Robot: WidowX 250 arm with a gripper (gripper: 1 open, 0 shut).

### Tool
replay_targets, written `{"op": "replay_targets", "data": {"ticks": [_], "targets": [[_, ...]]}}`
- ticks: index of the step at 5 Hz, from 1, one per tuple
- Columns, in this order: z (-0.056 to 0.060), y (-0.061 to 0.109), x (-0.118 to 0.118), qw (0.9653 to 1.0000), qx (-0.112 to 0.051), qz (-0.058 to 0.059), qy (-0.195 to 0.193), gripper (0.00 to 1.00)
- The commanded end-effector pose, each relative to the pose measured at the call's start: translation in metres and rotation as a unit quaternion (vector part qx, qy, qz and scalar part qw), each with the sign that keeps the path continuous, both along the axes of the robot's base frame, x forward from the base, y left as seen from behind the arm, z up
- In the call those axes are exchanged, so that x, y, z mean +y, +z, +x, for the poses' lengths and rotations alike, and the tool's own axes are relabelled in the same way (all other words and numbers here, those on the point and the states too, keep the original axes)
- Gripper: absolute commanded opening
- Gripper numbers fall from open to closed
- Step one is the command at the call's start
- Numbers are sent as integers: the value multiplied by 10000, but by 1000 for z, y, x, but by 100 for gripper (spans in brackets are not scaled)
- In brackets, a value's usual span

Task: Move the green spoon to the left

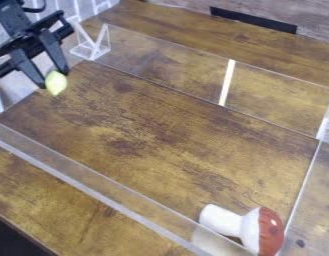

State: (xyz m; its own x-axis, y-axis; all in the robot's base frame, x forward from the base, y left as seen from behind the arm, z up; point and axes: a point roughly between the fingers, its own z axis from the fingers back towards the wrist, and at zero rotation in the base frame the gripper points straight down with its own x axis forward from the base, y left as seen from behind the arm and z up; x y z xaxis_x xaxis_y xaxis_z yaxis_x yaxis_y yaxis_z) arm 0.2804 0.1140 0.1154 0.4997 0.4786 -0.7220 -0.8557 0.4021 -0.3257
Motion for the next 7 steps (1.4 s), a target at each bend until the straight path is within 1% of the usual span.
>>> {"op": "replay_targets", "data": {"ticks": [1, 2, 3, 4, 5, 6, 7], "targets": [[1, 3, 10, 9988, -207, 308, 329, 0], [-1, -14, 14, 9973, -64, 378, 621, 0], [-1, -23, 22, 9979, 13, 479, 434, 0], [3, -29, 24, 9981, 31, 579, 185, 0], [5, -43, 17, 9977, 68, 661, -163, 0], [8, -59, 8, 9967, 105, 674, -434, 0], [16, -65, 0, 9965, 168, 663, -491, 0]]}}
